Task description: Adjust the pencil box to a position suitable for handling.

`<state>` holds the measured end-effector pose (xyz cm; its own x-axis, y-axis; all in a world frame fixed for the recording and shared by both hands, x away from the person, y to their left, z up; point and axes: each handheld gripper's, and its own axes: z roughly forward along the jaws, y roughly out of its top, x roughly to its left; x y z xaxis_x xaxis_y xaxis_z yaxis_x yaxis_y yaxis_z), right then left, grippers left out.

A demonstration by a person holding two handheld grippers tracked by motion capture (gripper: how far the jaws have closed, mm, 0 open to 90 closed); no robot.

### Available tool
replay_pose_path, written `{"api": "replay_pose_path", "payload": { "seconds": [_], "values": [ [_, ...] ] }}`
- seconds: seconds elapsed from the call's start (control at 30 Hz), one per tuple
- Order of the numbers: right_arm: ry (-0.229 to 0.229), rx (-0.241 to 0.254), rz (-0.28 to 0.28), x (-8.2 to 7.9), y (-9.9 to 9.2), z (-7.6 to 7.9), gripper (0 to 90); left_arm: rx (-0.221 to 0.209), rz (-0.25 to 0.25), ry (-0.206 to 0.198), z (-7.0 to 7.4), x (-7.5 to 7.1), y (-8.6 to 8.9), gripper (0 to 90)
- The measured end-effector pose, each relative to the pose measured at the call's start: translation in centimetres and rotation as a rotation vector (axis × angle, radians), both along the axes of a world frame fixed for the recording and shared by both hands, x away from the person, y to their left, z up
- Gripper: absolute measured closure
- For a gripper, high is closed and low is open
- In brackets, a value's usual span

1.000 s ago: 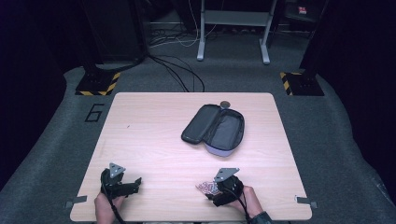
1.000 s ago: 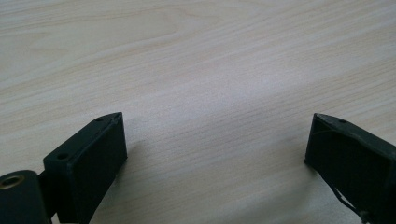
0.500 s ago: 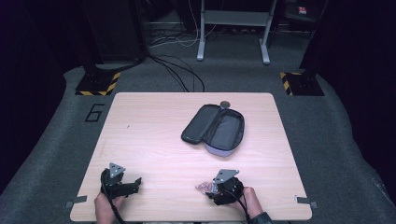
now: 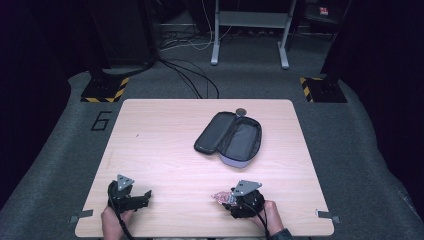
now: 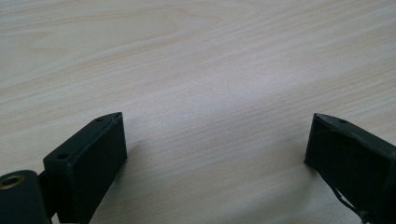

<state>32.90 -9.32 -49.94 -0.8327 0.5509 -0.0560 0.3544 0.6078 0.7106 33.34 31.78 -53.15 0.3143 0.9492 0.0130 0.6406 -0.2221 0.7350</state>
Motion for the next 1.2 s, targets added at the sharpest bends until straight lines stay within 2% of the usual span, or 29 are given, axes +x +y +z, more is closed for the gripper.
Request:
{"api": "replay_pose_path", "payload": {
  "seconds": [0.4, 0.47, 0.6, 0.67, 0.7, 0.8, 0.9, 0.93, 0.97, 1.0, 1.03, 1.1, 1.2],
  "values": [
    [-0.01, 0.028, -0.111, 0.2, -2.3, 0.6, 39.1, 0.0, 0.0, 0.0, 0.0, 0.0, 0.0, 5.2],
    [-0.032, 0.033, -0.138, 0.2, -3.0, 0.7, 39.1, -0.003, 0.003, -0.002, 0.0, 0.0, 0.0, 5.2],
    [-0.024, 0.04, -0.196, 0.2, -4.0, 0.7, 39.1, -0.001, 0.001, -0.001, 0.0, 0.0, 0.0, 5.2],
    [-0.03, 0.037, -0.203, 0.2, -4.2, 0.7, 39.1, -0.003, 0.002, -0.002, 0.0, 0.0, 0.0, 5.2],
    [-0.033, 0.032, -0.234, 0.2, -4.8, 0.7, 39.1, -0.002, 0.002, -0.001, 0.0, 0.0, 0.0, 5.2],
    [-0.025, 0.029, -0.26, 0.2, -5.4, 0.7, 39.0, -0.001, 0.001, -0.001, 0.0, 0.0, 0.0, 5.2],
    [-0.018, 0.025, -0.332, 0.3, -6.7, 0.4, 39.1, -0.002, 0.002, -0.001, 0.0, 0.0, 0.0, 5.2],
    [-0.018, 0.025, -0.332, 0.3, -6.7, 0.4, 39.1, -0.002, 0.002, -0.001, 0.0, 0.0, 0.0, 5.2],
    [0.0, 0.019, -0.373, 0.4, -7.4, 0.2, 39.1, -0.001, 0.0, 0.0, 0.0, 0.0, 0.0, 5.2],
    [-0.001, 0.017, -0.397, 0.4, -7.7, 0.1, 39.1, -0.001, 0.001, -0.001, 0.0, 0.0, 0.0, 5.2],
    [-0.001, 0.017, -0.397, 0.4, -7.7, 0.1, 39.1, -0.001, 0.001, -0.001, 0.0, 0.0, 0.0, 5.2],
    [0.007, 0.02, -0.462, 0.5, -8.6, -0.3, 39.0, -0.001, 0.001, -0.001, 0.0, 0.0, 0.0, 5.2],
    [0.021, 0.015, -0.503, 0.6, -9.0, -0.5, 39.0, 0.0, 0.0, 0.0, 0.0, 0.0, 0.0, 5.2]
  ]
}}
